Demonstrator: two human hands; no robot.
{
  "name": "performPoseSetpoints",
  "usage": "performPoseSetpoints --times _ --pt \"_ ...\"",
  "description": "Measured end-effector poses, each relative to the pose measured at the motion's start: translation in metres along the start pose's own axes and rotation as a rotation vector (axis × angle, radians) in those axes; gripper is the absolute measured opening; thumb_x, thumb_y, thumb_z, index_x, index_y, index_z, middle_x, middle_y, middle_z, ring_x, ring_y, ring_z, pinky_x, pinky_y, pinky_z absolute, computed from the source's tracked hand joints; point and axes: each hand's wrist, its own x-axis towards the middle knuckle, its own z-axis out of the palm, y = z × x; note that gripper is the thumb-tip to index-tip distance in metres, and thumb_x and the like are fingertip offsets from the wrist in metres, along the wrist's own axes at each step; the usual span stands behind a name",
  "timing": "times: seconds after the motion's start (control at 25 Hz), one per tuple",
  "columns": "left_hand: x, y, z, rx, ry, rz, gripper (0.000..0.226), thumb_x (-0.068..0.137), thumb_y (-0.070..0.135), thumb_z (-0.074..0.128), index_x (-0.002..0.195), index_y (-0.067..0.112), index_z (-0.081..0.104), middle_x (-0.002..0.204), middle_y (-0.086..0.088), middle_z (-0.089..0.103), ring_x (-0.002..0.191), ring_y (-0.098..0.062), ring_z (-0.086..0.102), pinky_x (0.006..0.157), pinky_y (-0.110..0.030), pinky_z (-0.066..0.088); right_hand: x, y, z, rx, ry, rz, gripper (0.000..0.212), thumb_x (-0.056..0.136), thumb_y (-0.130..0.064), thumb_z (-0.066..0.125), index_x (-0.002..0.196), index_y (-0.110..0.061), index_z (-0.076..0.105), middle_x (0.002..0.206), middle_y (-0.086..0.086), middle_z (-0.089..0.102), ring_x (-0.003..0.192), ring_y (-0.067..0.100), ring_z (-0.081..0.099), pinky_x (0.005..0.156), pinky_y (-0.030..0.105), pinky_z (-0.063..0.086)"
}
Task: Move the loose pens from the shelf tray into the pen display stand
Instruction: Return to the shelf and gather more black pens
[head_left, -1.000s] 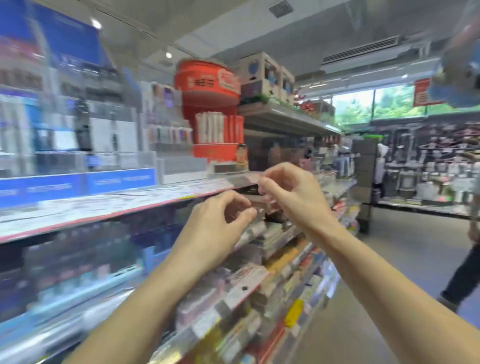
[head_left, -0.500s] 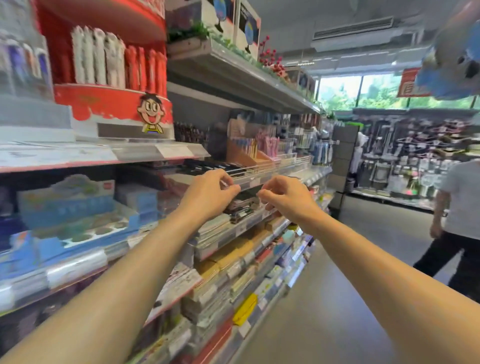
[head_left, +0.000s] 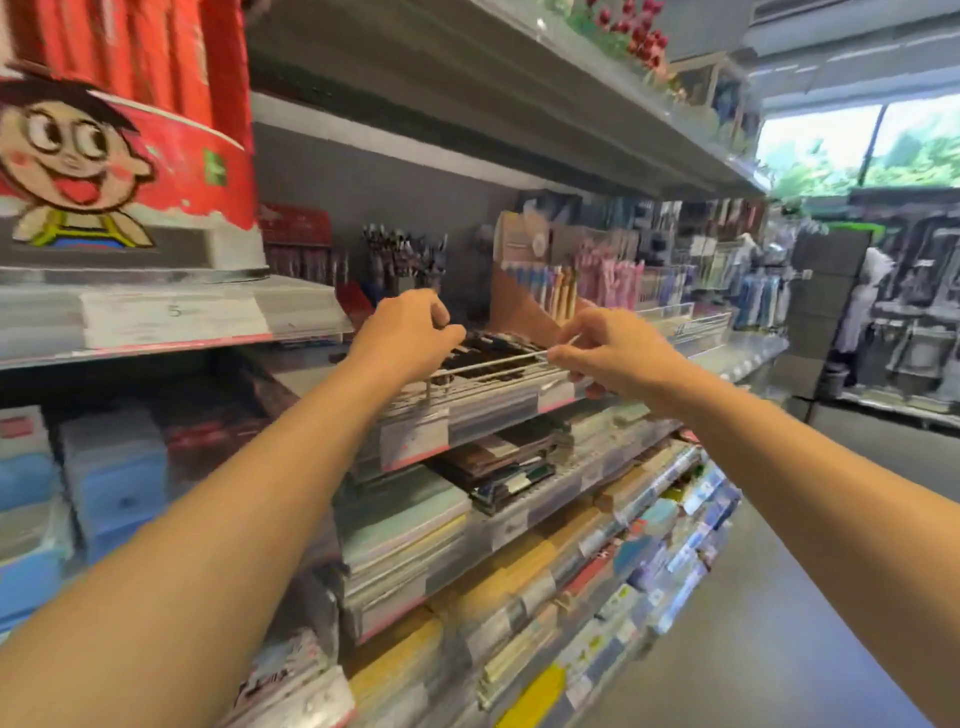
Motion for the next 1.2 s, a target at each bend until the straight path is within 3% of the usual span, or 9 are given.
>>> performPoseSetpoints --times 0.12,0.28,0.44,0.68,0.76,0.84,0.92,1.08,1.2 --pt "0.037 -0.015 0.017 0.101 -0.039 -0.099 0.036 0.095 0.041 0.063 0.12 0.016 0.06 0.124 -0.009 0.062 0.105 -0.029 0.06 0.091 -0.042 0.052 0.061 0.014 0.014 -0.014 -0.039 -0.068 0.02 0.093 -0.027 0.071 0.105 -0.01 0.068 0.096 0.007 0.073 0.081 0.02 0.072 0.067 0.034 0.062" --pt "0.083 -0.029 0.036 0.295 -0.098 -0.262 0.056 0.095 0.046 0.061 0.135 0.009 0.05 0.135 -0.012 0.057 0.113 -0.031 0.059 0.081 -0.036 0.048 0.143 0.028 0.043 -0.105 -0.162 -0.17 0.033 0.092 -0.037 0.072 0.112 -0.011 0.07 0.105 0.006 0.07 0.091 0.022 0.064 0.077 0.032 0.051" --pt "0.124 -0.032 0.05 0.399 -0.135 -0.521 0.073 0.094 0.053 0.06 0.143 0.003 0.042 0.132 -0.013 0.055 0.099 -0.03 0.066 0.075 -0.037 0.057 0.214 0.036 0.077 -0.25 -0.468 -0.225 0.042 0.09 -0.046 0.072 0.094 -0.007 0.06 0.088 0.007 0.063 0.074 0.021 0.062 0.061 0.029 0.053" --pt "0.15 -0.028 0.062 0.619 -0.193 -0.759 0.09 0.088 0.07 0.053 0.151 0.008 0.036 0.153 -0.014 0.042 0.129 -0.037 0.052 0.102 -0.045 0.05 0.257 0.036 0.099 -0.377 -0.87 -0.195 0.063 0.071 -0.068 0.078 0.094 -0.017 0.049 0.101 0.011 0.064 0.09 0.028 0.07 0.077 0.041 0.063" --pt "0.151 -0.03 0.062 0.592 -0.265 -0.865 0.097 0.085 0.078 0.048 0.154 0.012 0.031 0.155 -0.012 0.039 0.125 -0.036 0.056 0.103 -0.046 0.049 0.257 0.031 0.102 -0.449 -0.922 -0.234 0.068 0.067 -0.07 0.08 0.093 -0.017 0.046 0.1 0.012 0.063 0.087 0.029 0.071 0.073 0.042 0.064" --pt "0.154 -0.034 0.061 0.488 -0.313 -0.967 0.102 0.08 0.081 0.051 0.156 0.017 0.028 0.157 -0.013 0.035 0.113 -0.035 0.063 0.098 -0.046 0.054 0.256 0.025 0.103 -0.489 -0.942 -0.273 0.076 0.067 -0.068 0.081 0.109 -0.017 0.045 0.101 0.015 0.063 0.087 0.03 0.071 0.068 0.042 0.064" --pt "0.159 -0.041 0.056 0.39 -0.3 -1.009 0.102 0.076 0.077 0.063 0.154 0.02 0.031 0.151 -0.015 0.041 0.102 -0.034 0.067 0.088 -0.045 0.059 0.255 0.02 0.102 -0.477 -0.965 -0.275 0.082 0.069 -0.062 0.084 0.128 -0.019 0.046 0.104 0.018 0.064 0.088 0.031 0.072 0.063 0.043 0.064" --pt "0.162 -0.047 0.054 0.32 -0.253 -1.04 0.079 0.08 0.056 0.075 0.137 0.009 0.046 0.105 -0.021 0.062 0.084 -0.032 0.071 0.066 -0.039 0.063 0.249 0.014 0.103 -0.438 -0.999 -0.239 0.097 0.071 -0.054 0.087 0.146 -0.016 0.039 0.108 0.021 0.063 0.092 0.035 0.072 0.059 0.043 0.062" --pt "0.16 -0.038 0.062 0.387 -0.292 -1.007 0.05 0.092 0.047 0.064 0.114 0.007 0.042 0.096 -0.018 0.056 0.087 -0.031 0.069 0.082 -0.041 0.061 0.239 0.01 0.106 -0.455 -0.997 -0.211 0.085 0.077 -0.047 0.085 0.144 -0.011 0.044 0.11 0.023 0.064 0.093 0.038 0.072 0.059 0.045 0.062"
